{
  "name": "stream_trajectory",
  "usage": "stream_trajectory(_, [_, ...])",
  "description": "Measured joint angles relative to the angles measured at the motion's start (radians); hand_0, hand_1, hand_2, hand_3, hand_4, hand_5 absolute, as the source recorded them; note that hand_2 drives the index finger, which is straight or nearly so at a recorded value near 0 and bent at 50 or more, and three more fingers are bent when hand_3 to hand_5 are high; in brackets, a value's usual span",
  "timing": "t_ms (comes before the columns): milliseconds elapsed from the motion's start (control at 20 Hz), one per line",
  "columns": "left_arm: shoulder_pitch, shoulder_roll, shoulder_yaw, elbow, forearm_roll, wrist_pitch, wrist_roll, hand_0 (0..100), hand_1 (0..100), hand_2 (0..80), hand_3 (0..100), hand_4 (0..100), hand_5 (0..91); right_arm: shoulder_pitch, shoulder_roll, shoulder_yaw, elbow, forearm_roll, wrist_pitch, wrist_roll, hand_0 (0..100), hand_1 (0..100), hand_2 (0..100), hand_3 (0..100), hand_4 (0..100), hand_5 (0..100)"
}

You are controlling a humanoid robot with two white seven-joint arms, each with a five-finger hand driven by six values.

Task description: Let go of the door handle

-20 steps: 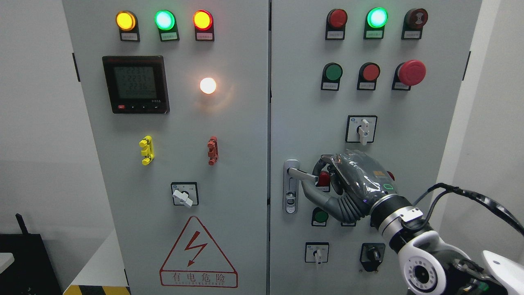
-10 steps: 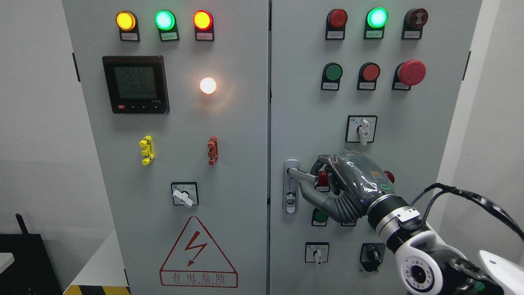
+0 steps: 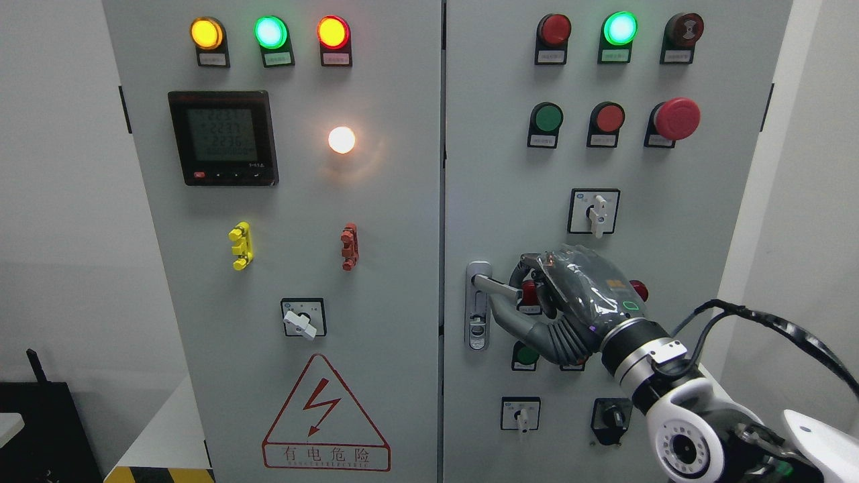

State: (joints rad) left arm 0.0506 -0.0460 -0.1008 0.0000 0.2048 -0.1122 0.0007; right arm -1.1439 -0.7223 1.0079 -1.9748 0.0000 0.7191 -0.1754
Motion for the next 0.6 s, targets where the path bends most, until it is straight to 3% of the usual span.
stream_trajectory(601, [0.000, 0.000, 0.000, 0.000, 0.000, 0.000, 0.000, 12, 39, 0.0, 0, 0, 0.0, 0.002, 0.002, 0.000, 0.000, 0.000, 0.000, -0.003, 46, 31, 59, 100, 100, 99])
